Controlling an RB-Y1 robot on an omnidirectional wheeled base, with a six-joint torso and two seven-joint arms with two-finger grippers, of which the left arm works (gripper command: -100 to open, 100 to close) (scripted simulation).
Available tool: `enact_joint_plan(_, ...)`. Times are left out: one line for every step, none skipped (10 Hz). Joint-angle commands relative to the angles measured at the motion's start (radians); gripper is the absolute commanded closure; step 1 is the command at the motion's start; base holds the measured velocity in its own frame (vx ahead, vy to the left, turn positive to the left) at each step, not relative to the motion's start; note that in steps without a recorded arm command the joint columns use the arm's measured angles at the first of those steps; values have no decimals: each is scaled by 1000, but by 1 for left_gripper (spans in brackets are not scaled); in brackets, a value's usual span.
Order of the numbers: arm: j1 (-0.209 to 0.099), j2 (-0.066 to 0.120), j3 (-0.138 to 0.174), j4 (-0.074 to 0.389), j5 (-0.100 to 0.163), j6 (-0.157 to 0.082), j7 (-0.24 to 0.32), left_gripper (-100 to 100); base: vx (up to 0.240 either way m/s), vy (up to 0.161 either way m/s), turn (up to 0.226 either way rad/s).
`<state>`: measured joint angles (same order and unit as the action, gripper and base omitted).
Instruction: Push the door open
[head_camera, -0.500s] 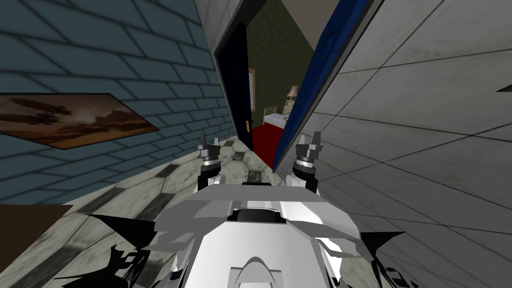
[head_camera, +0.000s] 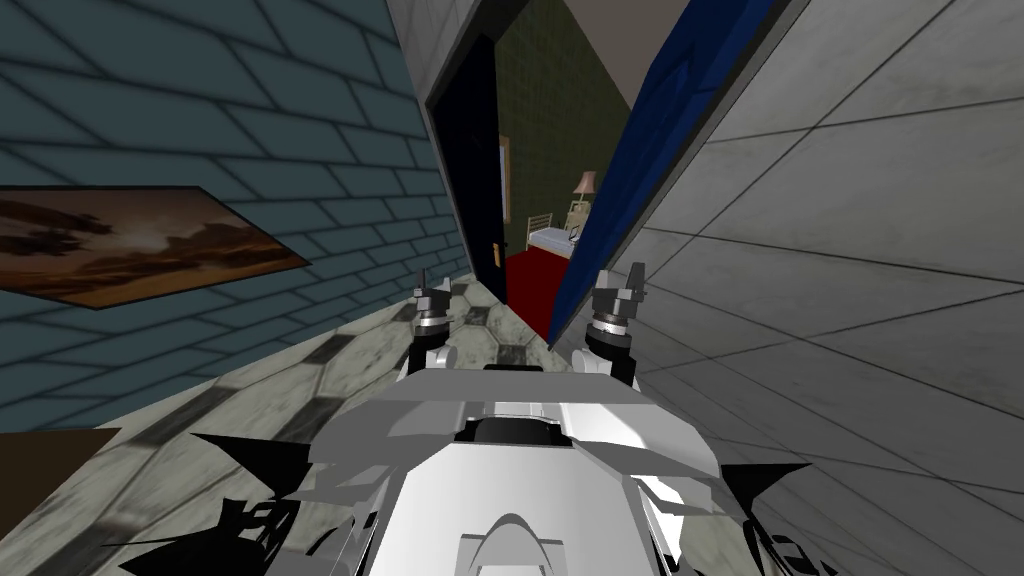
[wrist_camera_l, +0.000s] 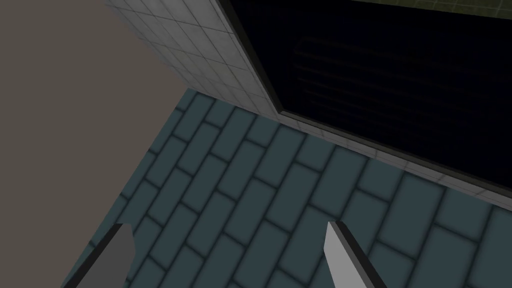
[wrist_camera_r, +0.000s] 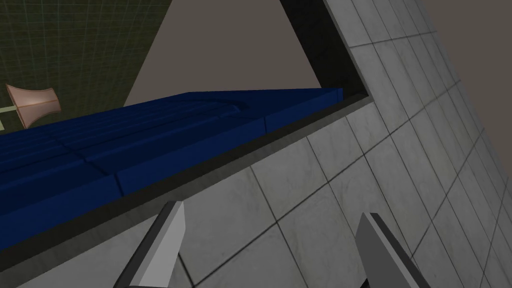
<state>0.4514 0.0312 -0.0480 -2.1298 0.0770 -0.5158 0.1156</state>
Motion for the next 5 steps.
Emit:
enact_joint_plan(-18,4,-10,30,-6,-4,5,-100,108,54,-16)
enact_joint_plan(-37,10,-19,59,-11,-3,11,-100,117,61,-23)
enact_joint_plan(-48,13,-25,76,-14,-3,15,-100,108,84,-27)
enact_joint_plan(-60,16,-31,94,-17,-2,19,-100,97,75,-24)
enact_joint_plan(-72,19,-36,111,-20,-1,23,-100,84,63,-19)
